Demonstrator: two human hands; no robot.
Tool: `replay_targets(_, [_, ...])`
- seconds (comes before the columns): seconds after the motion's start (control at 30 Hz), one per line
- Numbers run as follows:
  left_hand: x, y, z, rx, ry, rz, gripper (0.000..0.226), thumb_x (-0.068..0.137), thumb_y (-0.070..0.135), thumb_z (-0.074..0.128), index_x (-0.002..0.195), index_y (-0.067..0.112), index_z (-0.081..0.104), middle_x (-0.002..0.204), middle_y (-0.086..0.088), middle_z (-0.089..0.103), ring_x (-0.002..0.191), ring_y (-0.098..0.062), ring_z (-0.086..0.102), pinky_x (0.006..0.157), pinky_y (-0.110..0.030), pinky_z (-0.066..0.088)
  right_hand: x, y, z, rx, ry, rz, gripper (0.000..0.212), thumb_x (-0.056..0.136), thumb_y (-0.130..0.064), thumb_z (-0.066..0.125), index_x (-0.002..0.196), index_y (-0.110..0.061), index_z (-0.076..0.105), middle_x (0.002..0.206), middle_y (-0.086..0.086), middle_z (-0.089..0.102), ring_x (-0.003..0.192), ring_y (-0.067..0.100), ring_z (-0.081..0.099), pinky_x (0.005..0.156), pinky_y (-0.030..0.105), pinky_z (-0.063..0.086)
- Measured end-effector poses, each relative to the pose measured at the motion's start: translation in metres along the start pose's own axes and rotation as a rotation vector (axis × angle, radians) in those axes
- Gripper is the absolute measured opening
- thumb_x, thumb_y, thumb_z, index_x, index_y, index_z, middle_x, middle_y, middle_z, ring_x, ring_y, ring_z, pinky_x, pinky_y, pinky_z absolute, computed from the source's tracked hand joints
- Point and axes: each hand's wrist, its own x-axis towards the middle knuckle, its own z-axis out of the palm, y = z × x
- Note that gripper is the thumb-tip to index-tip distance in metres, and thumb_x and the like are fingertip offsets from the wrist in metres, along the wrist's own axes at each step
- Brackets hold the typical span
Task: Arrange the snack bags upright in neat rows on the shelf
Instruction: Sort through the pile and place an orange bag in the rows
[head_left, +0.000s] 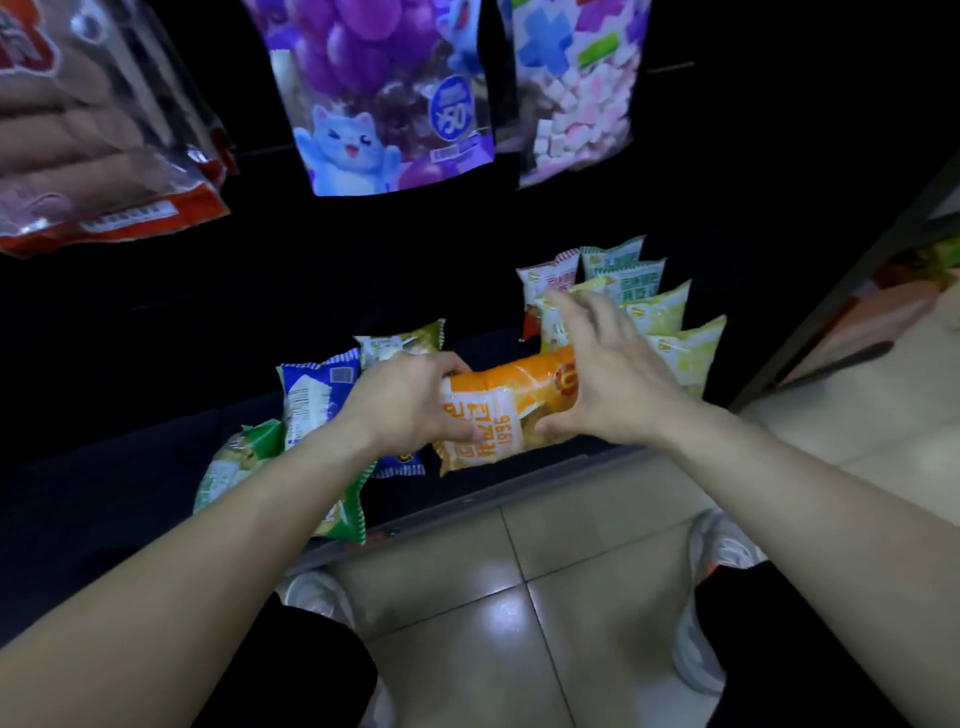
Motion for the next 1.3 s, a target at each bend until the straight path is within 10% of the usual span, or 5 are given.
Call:
replay_targets(0.27, [0.012,0.024,0.022,0.191,-0.051,0.138,0.077,0.048,0.077,0.071,0.116,0.045,0.051,0.085,0.016,0.065,0.072,-0.006,0.056,0.055,-0.026,0.044,-0.007,-0.006,0.027,-0.124,-0.31,-0.08,0.087,0.056,-0.065,0.075,0.131,-0.034,0.044,0.116,-0.007,0.055,0.108,0.019,0.053,0.087,0.04,0.045])
replay_targets(0.4, [0.011,0.023,0.022,-0.122,-0.042,0.071,0.086,0.056,0.063,0.081,0.129,0.05,0.037,0.09,0.022,0.062,0.077,0.003,0.061,0.063,-0.026,0.055,-0.007,0.011,0.027,0.056,-0.304,0.036,0.083,0.049,-0.064,0.078,0.122,-0.038,0.048,0.107,-0.013,0.056,0.095,0.013,0.055,0.068,0.032,0.044])
replay_targets(0.63, [0.007,0.019,0.024,-0.627,-0.154,0.036,0.078,0.06,0.043,0.09,0.127,0.031,0.052,0.108,0.015,0.067,0.095,0.003,0.064,0.082,-0.025,0.055,-0.02,0.03,0.018,0.513,-0.259,0.197,0.081,0.05,-0.065,0.083,0.12,-0.044,0.046,0.108,-0.025,0.059,0.095,-0.01,0.057,0.073,0.018,0.047])
replay_targets(0.9, [0.033,0.025,0.045,-0.423,-0.092,0.015,0.066,0.058,0.055,0.086,0.114,0.043,0.054,0.09,0.022,0.067,0.079,0.006,0.062,0.068,-0.021,0.053,-0.036,0.062,0.014,0.149,-0.294,0.246,0.1,0.066,-0.076,0.063,0.148,-0.027,0.032,0.145,0.0,0.045,0.13,0.021,0.045,0.102,0.041,0.043])
replay_targets(1.3, [0.16,0.075,0.126,-0.251,-0.138,-0.108,0.09,0.062,0.052,0.086,0.138,0.022,0.05,0.099,0.01,0.061,0.076,-0.002,0.053,0.058,-0.017,0.039,-0.068,0.155,-0.009,0.042,-0.476,0.538,0.072,0.085,-0.056,0.064,0.14,-0.015,0.045,0.136,0.009,0.049,0.123,0.027,0.048,0.098,0.036,0.043])
